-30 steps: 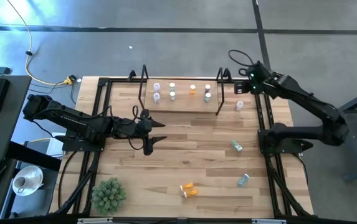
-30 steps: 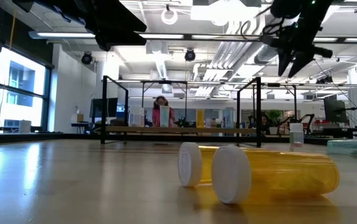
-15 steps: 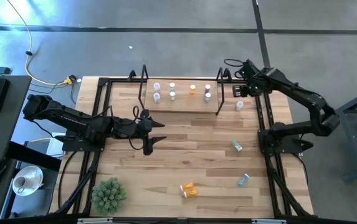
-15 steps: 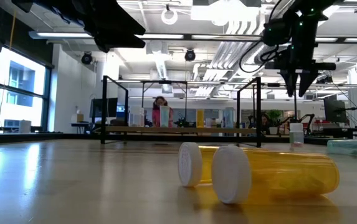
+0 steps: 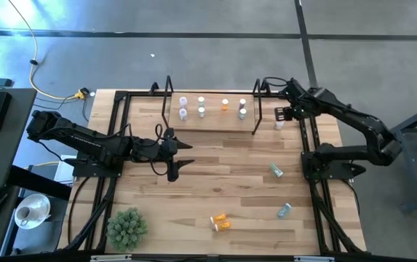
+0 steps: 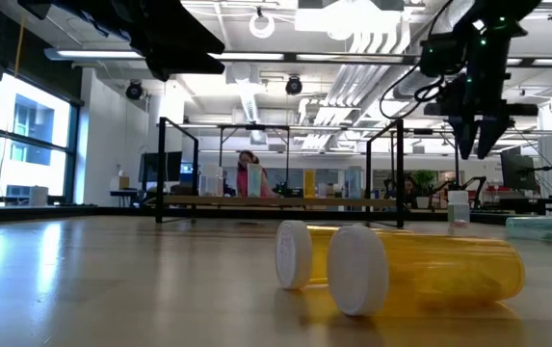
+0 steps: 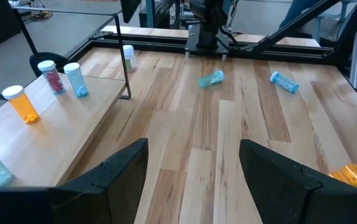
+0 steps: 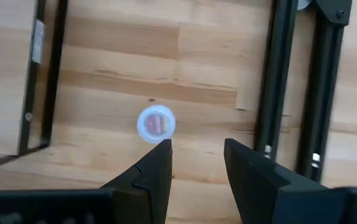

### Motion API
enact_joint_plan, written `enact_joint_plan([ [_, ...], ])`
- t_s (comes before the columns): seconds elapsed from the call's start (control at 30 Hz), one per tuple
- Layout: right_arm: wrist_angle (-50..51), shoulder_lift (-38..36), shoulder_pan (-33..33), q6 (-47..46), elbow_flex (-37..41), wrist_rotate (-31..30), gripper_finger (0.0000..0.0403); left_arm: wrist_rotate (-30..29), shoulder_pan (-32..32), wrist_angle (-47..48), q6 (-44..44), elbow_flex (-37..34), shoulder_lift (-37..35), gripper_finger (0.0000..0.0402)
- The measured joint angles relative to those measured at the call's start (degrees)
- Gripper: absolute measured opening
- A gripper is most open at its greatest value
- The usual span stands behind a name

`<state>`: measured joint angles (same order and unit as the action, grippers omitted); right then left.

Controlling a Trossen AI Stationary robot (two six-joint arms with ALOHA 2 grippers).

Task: Pick and place medicine bottles onto shelf by color
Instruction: Put the white pill bottle on the shelf aligned with the other white pill bottles

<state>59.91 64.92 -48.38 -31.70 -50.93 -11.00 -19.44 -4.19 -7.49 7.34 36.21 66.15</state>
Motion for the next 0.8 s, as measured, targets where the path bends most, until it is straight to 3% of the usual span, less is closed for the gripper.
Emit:
enact_joint_plan([
  [0.2, -4.25, -4.23, 0.43, -0.85, 2.69, 2.47, 0.0138, 0.0, 0.0, -0.02, 0.02, 0.0, 0.0, 0.0241],
  [0.47, -13.72, -4.58, 0.37, 0.13, 8.87, 4.69, 0.0141, 0.0, 0.0, -0.04, 0.15, 0.0, 0.0, 0.0241],
  [0.6, -19.18, -4.58, -0.4, 0.19, 12.15, 8.04, 0.0158, 0.0, 0.01, -0.04, 0.04, 0.0, 0.0, 0.0241],
  [0.8, -19.13, -4.56, -1.11, -0.42, 12.56, 6.09, 0.019, -0.01, 0.0, -0.04, 0.03, 0.0, 0.0, 0.0241],
])
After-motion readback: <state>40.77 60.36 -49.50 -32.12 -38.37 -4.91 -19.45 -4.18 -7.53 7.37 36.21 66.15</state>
